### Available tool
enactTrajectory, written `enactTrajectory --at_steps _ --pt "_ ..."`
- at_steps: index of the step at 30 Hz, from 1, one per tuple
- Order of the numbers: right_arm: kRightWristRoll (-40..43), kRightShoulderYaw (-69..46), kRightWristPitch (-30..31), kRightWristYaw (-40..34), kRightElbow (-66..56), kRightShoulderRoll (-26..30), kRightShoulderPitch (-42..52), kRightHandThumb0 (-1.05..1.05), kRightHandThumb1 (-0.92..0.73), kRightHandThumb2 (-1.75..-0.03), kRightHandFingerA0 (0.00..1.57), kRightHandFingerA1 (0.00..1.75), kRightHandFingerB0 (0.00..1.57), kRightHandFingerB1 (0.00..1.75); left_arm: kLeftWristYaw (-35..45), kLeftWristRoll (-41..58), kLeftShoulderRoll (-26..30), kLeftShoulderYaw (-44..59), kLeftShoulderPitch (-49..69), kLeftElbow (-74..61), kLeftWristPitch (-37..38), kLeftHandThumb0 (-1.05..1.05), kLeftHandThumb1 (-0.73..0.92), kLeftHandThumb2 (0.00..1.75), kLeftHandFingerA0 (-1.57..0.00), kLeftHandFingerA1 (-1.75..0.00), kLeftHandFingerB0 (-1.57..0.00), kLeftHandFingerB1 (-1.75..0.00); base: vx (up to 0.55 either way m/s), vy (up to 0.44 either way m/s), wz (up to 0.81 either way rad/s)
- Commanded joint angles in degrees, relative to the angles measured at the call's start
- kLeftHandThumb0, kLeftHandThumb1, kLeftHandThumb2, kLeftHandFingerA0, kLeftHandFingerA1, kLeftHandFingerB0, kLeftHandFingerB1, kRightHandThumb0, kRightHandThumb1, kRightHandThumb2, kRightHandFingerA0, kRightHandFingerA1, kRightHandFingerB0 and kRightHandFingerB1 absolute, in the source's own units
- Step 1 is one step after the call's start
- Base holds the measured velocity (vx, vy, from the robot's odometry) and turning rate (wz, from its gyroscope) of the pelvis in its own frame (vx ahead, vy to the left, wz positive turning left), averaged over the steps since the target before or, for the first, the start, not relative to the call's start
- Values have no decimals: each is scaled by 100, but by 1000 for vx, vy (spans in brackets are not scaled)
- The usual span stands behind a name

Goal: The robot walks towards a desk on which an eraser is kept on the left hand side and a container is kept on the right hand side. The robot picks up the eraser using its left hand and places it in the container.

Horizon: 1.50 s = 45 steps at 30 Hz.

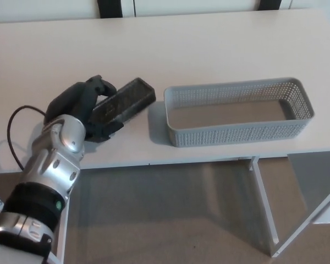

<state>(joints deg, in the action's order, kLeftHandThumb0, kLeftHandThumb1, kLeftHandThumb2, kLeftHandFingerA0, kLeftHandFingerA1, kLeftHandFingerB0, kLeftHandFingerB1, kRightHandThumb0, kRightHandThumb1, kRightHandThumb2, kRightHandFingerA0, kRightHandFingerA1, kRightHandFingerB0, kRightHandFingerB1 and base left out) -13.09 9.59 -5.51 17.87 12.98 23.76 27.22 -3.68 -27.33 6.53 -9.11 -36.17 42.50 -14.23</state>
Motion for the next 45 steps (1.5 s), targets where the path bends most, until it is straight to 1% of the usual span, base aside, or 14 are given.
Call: enactTrajectory --at_steps 1,4,6,15,23,26,27,32,34,37,40,41,42,45 --pt "-12 -12 8 38 12 105 0 -38 -52 -55 74 48 55 42 -356 509 -51 428 189 166 266 -31 79 65 -100 -134 -70 -93 0 0 0" --pt "-18 -6 6 34 20 104 5 -38 -52 -55 74 48 56 42 -501 608 -65 641 151 161 260 -32 80 66 -95 -128 -73 -73 0 0 0" --pt "-40 10 -5 26 29 112 15 -38 -52 -55 75 48 56 42 -495 653 -19 708 193 82 369 -29 83 67 -100 -139 -70 -91 0 0 0" --pt "-18 16 15 76 -13 150 30 -37 -53 -55 73 48 54 42 -188 665 41 531 157 -960 177 -32 79 65 -99 -130 -74 -62 0 0 0" --pt "-35 65 -3 65 -13 166 56 -36 -53 -55 73 48 55 42 334 535 -6 -116 194 -2247 -59 -22 79 66 -97 -145 -70 -92 0 0 0" --pt "-40 81 -31 71 45 181 6 -37 -52 -55 74 48 55 42 310 306 6 -480 141 -2470 -20 -23 77 65 -84 -145 -71 -62 0 0 0" --pt "-54 92 3 69 25 186 2 -38 -52 -55 75 48 55 42 346 303 -18 -555 113 -2534 -76 -25 79 63 -82 -120 -59 -47 0 0 0" --pt "-73 113 110 68 -43 200 -12 -37 -53 -55 72 47 55 41 334 77 -84 -993 -72 -2523 -37 -29 81 65 -84 -125 -75 -76 0 0 0" --pt "-66 121 114 76 -45 196 -22 -37 -53 -55 71 47 55 42 398 115 -145 -1078 -131 -2501 -35 -26 81 68 -81 -148 -72 -111 0 0 0" --pt "-118 157 127 58 -78 209 -12 -37 -53 -55 71 47 55 42 521 91 -237 -1247 -235 -2442 -139 -23 83 64 -77 -153 -66 -117 0 0 0" --pt "-175 205 74 52 -54 248 -8 -39 -52 -56 71 47 56 42 596 36 -405 -1439 -328 -2366 -380 -30 76 66 -73 -148 -70 -82 0 0 0" --pt "-186 214 17 42 -25 261 -15 -39 -52 -56 71 47 56 42 603 11 -450 -1472 -344 -2348 -483 -33 78 64 -80 -122 -69 -59 0 0 0" --pt "-150 203 -52 35 39 249 -22 -39 -54 -55 71 46 57 42 669 53 -550 -1480 -393 -2288 -624 -32 80 63 -90 -103 -71 -68 0 0 0" --pt "-178 199 1 25 -43 258 -7 -39 -53 -56 75 47 57 42 768 130 -688 -1429 -521 -2128 -830 -31 80 63 -97 -106 -60 -48 0 0 0"
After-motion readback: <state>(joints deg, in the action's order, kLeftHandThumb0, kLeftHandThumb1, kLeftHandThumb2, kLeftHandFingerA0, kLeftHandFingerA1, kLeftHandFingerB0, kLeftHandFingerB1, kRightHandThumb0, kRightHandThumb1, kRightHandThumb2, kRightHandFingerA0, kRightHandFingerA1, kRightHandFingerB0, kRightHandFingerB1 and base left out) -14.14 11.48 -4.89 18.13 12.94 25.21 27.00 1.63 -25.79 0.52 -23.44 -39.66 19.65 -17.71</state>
